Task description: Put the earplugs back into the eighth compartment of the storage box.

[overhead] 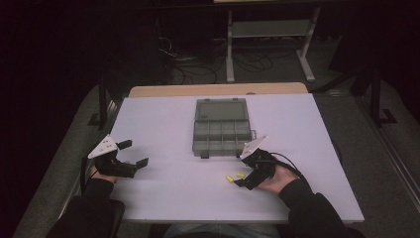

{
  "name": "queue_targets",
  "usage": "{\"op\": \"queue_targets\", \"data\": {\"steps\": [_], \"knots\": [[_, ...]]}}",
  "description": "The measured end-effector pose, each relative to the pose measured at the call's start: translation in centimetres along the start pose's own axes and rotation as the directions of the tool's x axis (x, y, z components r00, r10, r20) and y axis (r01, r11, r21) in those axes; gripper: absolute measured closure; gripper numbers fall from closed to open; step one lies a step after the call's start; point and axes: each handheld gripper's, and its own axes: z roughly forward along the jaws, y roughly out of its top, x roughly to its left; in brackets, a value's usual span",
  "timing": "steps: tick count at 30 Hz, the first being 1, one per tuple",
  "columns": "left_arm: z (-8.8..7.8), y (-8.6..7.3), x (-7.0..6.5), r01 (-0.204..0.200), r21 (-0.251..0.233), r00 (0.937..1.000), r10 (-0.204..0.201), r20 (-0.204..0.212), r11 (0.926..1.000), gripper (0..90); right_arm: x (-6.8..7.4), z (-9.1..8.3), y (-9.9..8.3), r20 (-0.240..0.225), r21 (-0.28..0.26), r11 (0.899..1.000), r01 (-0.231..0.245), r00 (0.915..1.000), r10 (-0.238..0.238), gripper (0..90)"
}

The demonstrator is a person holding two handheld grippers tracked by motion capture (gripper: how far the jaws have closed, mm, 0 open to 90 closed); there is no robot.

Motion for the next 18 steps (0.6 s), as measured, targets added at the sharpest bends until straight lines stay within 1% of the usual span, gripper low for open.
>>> {"op": "queue_targets", "data": {"steps": [1, 2, 6, 7, 9, 10, 11, 12, 14, 17, 18], "knots": [[0.0, 0.0, 0.0, 0.0, 0.0, 1.0, 0.0, 0.0, 1.0, 0.0, 0.0, 0.0, 0.0, 0.0, 0.0, 1.0, 0.0, 1.0, 0.0, 14.7], [0.02, 0.0, -0.01, 0.002, -0.002, 1.0, -0.002, 0.001, 1.0, 0.0, -0.08, 0.08, 0.0, 0.001, 0.007, 1.0, 0.004, 1.0, -0.004, 16.7], [0.02, 0.0, -0.02, 0.001, -0.003, 1.0, -0.001, 0.002, 1.0, 0.0, -0.44, 0.11, -0.14, -0.019, 0.025, 1.0, -0.005, 0.9998, 0.005, 28.5], [0.02, 0.0, -0.03, 0.003, -0.003, 1.0, -0.003, 0.002, 1.0, 0.0, -0.55, 0.12, -0.17, -0.024, 0.023, 1.0, 0.001, 0.9997, 0.0, 31.3], [0.02, 0.0, -0.02, 0.001, -0.002, 1.0, -0.001, 0.002, 1.0, 0.0, -0.6, 0.14, -0.18, -0.021, 0.027, 1.0, -0.004, 0.9998, 0.005, 34.9], [0.02, 0.0, -0.03, 0.002, -0.002, 1.0, -0.002, 0.002, 1.0, 0.0, -0.64, 0.17, -0.18, -0.021, 0.028, 1.0, -0.005, 0.9998, 0.006, 38.1], [0.03, 0.0, -0.04, 0.002, -0.003, 1.0, -0.002, 0.002, 1.0, 0.0, -0.73, 0.29, -0.18, -0.024, 0.033, 0.999, -0.001, 0.9997, 0.002, 43.3], [0.03, 0.0, -0.03, 0.001, -0.003, 1.0, -0.001, 0.003, 1.0, 0.0, -0.73, 0.29, -0.18, -0.024, 0.033, 0.999, -0.001, 0.9997, 0.002, 43.3], [0.03, 0.0, -0.04, 0.001, -0.003, 1.0, -0.001, 0.002, 1.0, 0.0, -0.76, 0.46, -0.17, -0.03, 0.042, 0.999, 0.001, 0.9995, 0.0, 49.5], [0.03, 0.01, -0.03, -0.001, -0.003, 1.0, 0.001, 0.002, 1.0, 0.0, -0.72, 0.72, -0.13, -0.028, 0.054, 0.998, 0.016, 0.9995, -0.014, 56.6], [0.03, 0.01, -0.03, -0.001, -0.003, 1.0, 0.001, 0.002, 1.0, 0.0, -0.7, 0.71, -0.04, -0.026, 0.056, 0.998, 0.018, 0.9995, -0.016, 60.8]]}}
